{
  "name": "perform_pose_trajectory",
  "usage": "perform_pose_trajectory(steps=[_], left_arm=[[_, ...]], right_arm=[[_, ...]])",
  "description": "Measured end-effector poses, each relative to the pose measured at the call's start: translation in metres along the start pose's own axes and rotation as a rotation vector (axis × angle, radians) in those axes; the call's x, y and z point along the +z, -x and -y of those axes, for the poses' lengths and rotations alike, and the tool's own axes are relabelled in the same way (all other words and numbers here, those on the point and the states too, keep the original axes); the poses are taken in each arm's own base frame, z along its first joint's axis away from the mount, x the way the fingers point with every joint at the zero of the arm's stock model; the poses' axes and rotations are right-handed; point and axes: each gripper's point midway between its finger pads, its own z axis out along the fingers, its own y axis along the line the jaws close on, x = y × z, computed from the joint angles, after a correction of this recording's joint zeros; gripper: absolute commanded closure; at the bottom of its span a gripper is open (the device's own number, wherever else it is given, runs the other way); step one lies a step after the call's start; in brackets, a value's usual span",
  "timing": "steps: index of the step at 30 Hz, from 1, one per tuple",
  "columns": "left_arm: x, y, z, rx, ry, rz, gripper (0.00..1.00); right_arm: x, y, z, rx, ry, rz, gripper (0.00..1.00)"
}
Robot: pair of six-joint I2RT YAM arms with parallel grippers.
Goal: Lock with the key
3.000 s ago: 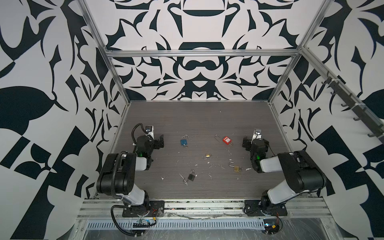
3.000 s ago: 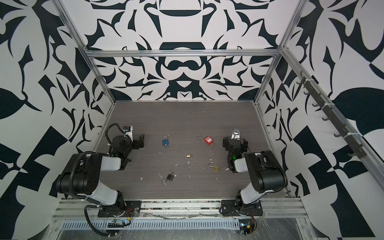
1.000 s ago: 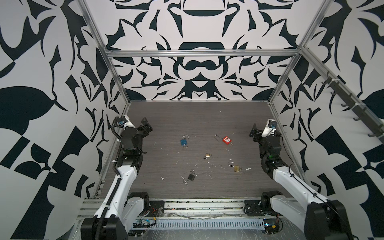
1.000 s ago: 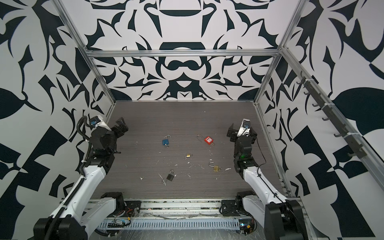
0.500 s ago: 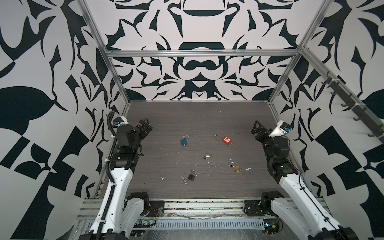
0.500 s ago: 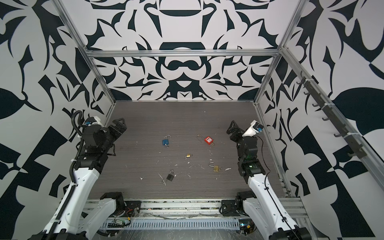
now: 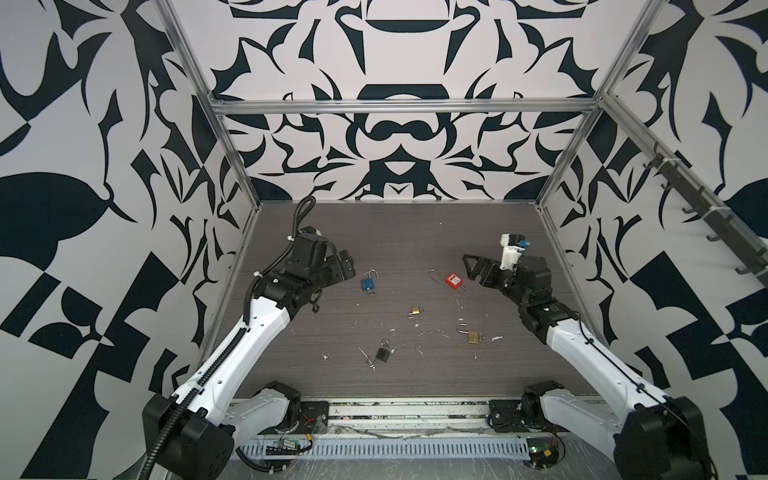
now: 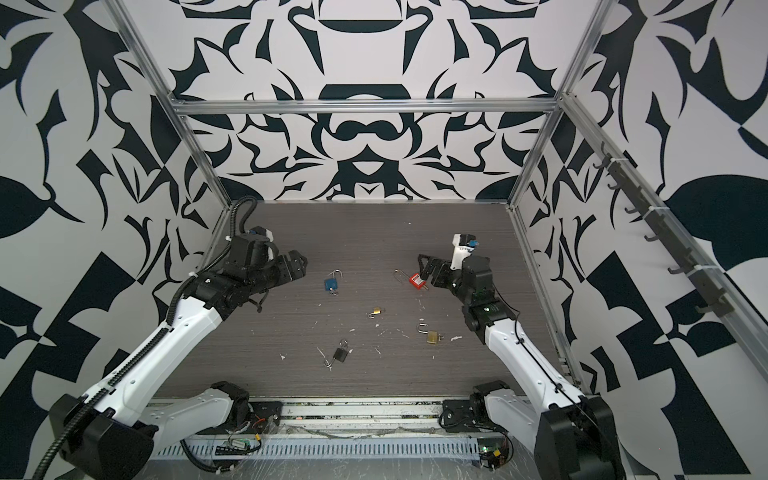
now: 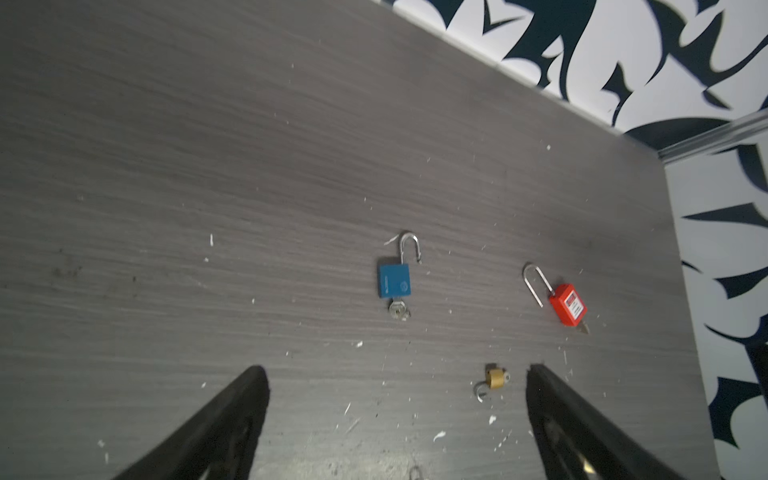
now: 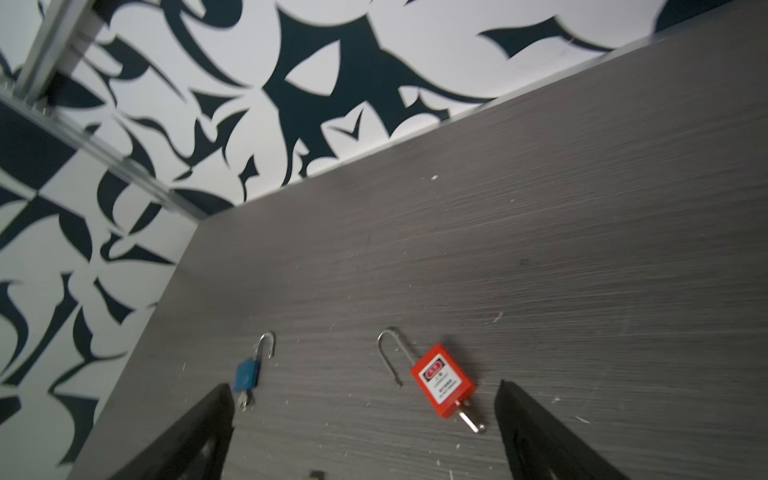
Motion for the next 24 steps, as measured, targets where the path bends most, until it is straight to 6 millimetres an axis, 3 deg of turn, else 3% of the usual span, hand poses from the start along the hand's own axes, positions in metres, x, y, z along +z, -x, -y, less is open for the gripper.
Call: perform_pose_trajectory(steps=[4,8,12,18,24], left_arm=[[0.003,-0.032,0.005,0.037,0.007,-0.069,0.01],[0.01,-0.066,-0.002,0.058,0.033,-0.15,0.01],[0.014,-0.088,-0.01,0.066,0.064,-0.208,0.01],[0.013,-0.1,-0.016,0.062,0.086,-0.245,0.01],[0.011,-0.116,-0.031,0.045,0.099,-0.26,0.01]], right_arm=[[0.023,-0.044,-0.05,-0.16,0.148,-0.168,0.01],[0.039,-0.096,-0.082,-0.33,0.238,-0.337,0.01],[0.045,-0.135,-0.093,-0.466,0.275,-0.468,0.01],[0.049,-0.165,-0.096,-0.581,0.279,-0.62,0.01],[0.031,-0.205,-0.111,-0.745,0.323,-0.718,0.01]])
